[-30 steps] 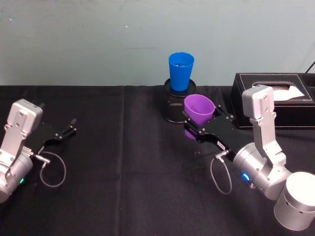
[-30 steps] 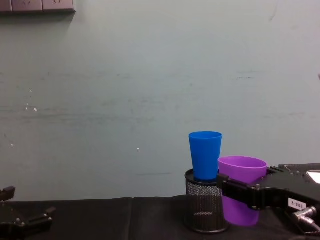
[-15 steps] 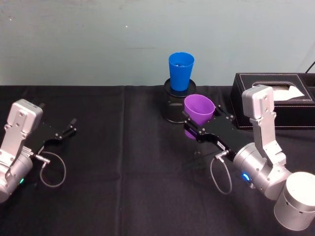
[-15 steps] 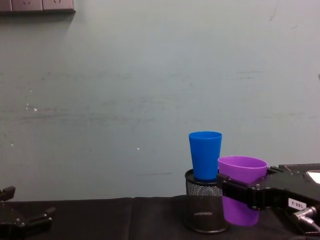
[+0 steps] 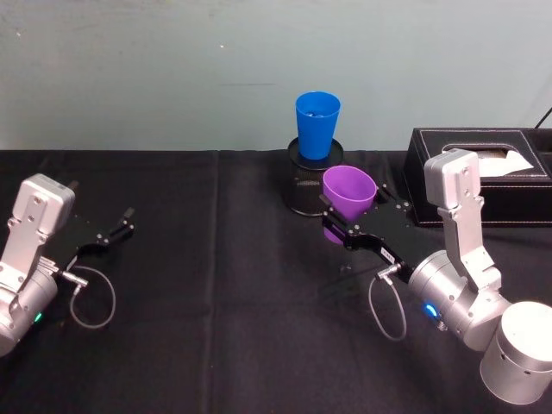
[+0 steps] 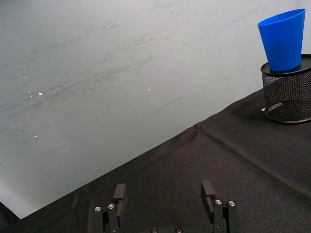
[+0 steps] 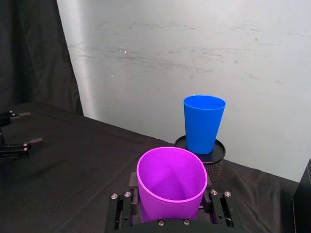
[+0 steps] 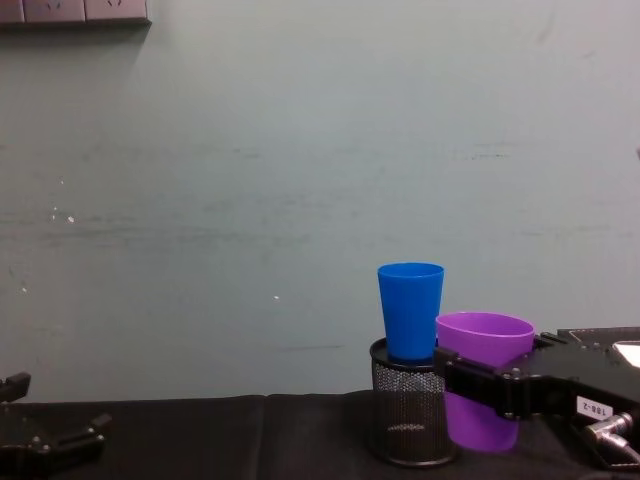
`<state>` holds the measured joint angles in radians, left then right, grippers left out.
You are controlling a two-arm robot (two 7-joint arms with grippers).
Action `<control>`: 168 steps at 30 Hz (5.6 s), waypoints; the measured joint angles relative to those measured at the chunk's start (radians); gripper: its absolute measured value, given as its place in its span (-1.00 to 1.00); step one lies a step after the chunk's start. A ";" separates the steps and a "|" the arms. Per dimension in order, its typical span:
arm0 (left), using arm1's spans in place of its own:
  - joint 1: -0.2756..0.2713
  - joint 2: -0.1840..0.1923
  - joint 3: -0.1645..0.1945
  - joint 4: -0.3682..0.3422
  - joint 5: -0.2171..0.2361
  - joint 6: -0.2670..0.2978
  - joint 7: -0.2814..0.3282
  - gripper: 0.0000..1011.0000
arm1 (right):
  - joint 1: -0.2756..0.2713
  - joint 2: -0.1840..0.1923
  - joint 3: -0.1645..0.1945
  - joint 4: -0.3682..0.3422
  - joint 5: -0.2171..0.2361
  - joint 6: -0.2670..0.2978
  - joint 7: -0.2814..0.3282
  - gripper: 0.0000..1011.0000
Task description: Pick up one cup with a gripper and tap it against the other cup.
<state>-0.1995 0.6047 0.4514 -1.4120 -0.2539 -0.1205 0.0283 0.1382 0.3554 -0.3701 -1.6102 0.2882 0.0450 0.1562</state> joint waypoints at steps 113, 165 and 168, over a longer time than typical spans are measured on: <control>0.000 0.000 0.000 0.000 0.000 0.000 0.000 0.98 | 0.000 0.000 0.000 0.000 0.000 0.000 0.000 0.43; 0.000 0.000 0.000 0.000 0.000 0.000 0.000 0.98 | 0.064 -0.035 0.013 0.055 -0.032 0.024 0.033 0.43; 0.000 0.000 0.000 0.000 0.000 0.000 0.000 0.98 | 0.095 -0.050 0.014 0.086 -0.040 0.036 0.041 0.43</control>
<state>-0.1995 0.6046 0.4514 -1.4120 -0.2539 -0.1205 0.0283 0.2333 0.3057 -0.3565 -1.5238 0.2482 0.0808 0.1976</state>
